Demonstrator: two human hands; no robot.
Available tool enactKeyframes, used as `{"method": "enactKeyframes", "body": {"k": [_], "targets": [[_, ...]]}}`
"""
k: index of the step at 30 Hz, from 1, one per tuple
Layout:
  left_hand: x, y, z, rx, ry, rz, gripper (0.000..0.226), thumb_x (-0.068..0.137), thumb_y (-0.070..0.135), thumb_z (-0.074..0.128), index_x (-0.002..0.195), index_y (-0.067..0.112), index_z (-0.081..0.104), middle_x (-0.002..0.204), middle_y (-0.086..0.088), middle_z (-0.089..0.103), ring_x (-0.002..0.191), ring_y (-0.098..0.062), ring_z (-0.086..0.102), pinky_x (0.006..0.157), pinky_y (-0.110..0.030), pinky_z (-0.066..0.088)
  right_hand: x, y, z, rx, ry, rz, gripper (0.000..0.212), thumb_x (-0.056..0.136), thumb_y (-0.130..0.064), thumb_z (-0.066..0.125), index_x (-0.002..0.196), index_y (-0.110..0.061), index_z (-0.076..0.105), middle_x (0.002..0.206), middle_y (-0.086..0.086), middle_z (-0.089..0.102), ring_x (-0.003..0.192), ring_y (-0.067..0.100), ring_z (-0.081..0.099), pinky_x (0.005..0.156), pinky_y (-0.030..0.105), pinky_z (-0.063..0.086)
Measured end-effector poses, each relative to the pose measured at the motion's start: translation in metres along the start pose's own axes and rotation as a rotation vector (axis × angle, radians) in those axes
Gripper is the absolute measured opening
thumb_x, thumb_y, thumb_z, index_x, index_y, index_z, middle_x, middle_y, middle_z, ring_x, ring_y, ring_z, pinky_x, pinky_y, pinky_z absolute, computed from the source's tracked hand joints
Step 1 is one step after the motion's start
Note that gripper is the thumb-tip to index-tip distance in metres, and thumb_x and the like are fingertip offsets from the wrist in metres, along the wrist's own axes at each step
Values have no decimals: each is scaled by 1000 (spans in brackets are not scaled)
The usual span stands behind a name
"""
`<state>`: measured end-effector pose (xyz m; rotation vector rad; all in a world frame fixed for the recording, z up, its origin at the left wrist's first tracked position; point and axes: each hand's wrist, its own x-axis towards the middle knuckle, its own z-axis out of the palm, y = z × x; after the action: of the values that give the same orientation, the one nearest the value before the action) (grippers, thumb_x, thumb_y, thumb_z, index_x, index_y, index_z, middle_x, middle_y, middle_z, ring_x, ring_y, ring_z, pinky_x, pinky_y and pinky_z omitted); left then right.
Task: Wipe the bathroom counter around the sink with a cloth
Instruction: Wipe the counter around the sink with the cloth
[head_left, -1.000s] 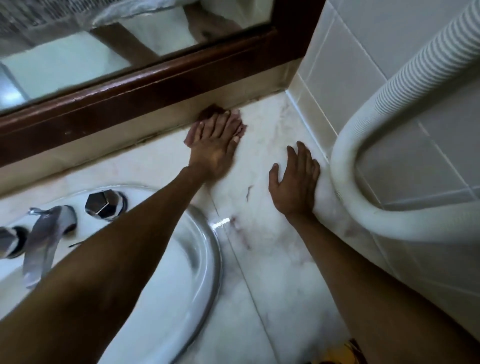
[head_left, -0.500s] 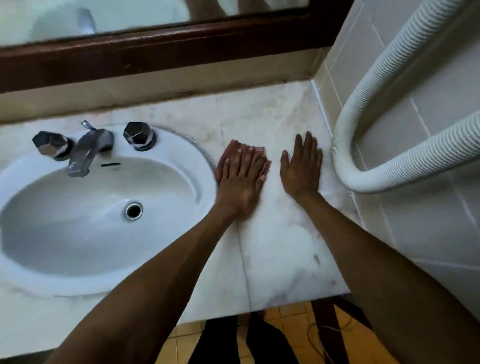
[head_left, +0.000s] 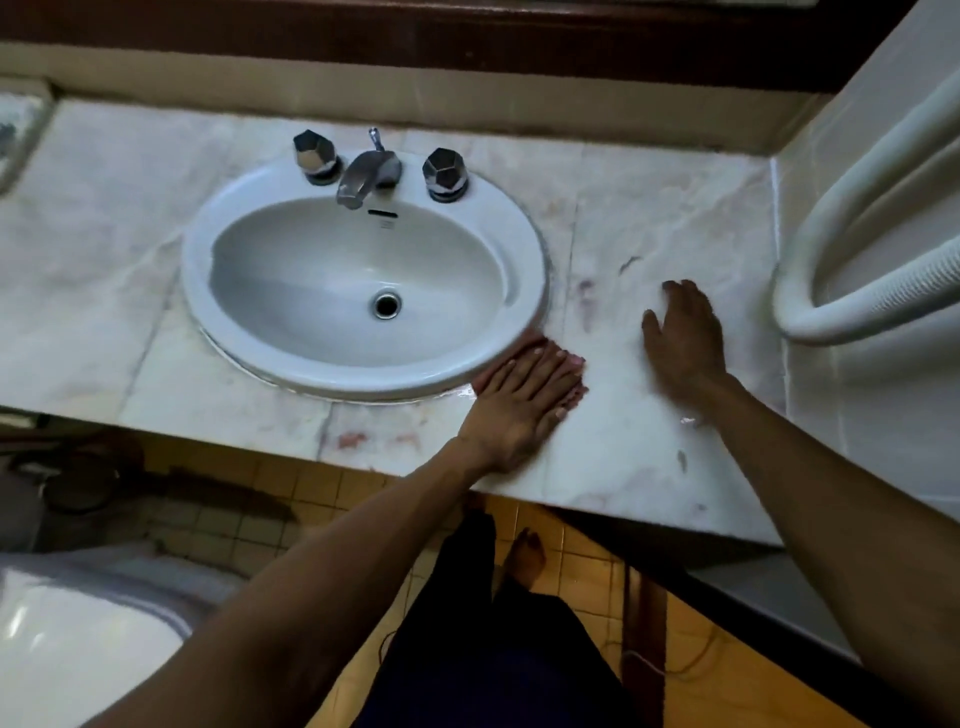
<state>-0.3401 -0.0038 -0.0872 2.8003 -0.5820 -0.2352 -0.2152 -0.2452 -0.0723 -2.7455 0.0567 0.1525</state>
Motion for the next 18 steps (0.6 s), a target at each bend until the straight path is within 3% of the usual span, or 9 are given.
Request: {"method": "enactKeyframes", "body": {"k": [5,10,13,18], "targets": [[-72,-27,-9,25,-5,-56,57,108,46,25,162,33,13,170,11,11,156,-13,12,123,-40,19,-4,-72,6,177,38,-207,43,103,-32,43,138,-8,47,146,10,49,135,30,45,109,42,36],[-136,-61,-18,14,-1,-142,54,109,42,28,161,33,18,170,8,8,157,-13,3,126,-39,6,-19,-157,30,263,-31,-466,36,102,-30,44,131,-10,54,138,7,56,127,26,51,106,34,36],[-166,-87,-25,-20,-10,-196,54,109,43,25,161,35,14,170,9,3,157,-12,-3,127,-39,1,-33,-198,53,222,-142,-555,36,103,-35,41,125,-13,59,128,5,63,119,25,57,100,36,41],[-215,-154,-37,-10,-5,-272,56,109,46,24,161,38,5,170,12,-4,157,-11,-9,127,-40,0,-55,-247,86,82,-416,-507,46,101,-55,29,102,-22,61,105,1,69,98,27,61,84,41,48]]}}
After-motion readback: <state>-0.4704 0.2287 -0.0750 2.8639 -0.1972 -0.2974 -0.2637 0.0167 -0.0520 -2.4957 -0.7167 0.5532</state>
